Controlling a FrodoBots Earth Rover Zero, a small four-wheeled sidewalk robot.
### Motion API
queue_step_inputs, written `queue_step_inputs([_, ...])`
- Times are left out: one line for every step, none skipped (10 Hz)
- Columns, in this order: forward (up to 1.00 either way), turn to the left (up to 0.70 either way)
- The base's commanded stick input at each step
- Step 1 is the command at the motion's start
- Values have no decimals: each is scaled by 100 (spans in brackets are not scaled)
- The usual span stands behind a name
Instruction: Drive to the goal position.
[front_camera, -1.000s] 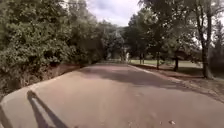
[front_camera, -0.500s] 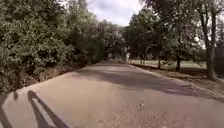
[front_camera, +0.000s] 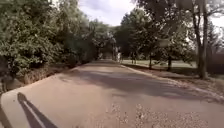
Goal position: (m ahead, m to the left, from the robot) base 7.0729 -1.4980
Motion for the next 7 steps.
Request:
queue_step_inputs([70,0])
queue_step_inputs([70,0])
queue_step_inputs([70,0])
queue_step_inputs([70,0])
queue_step_inputs([70,0])
queue_step_inputs([70,0])
queue_step_inputs([70,0])
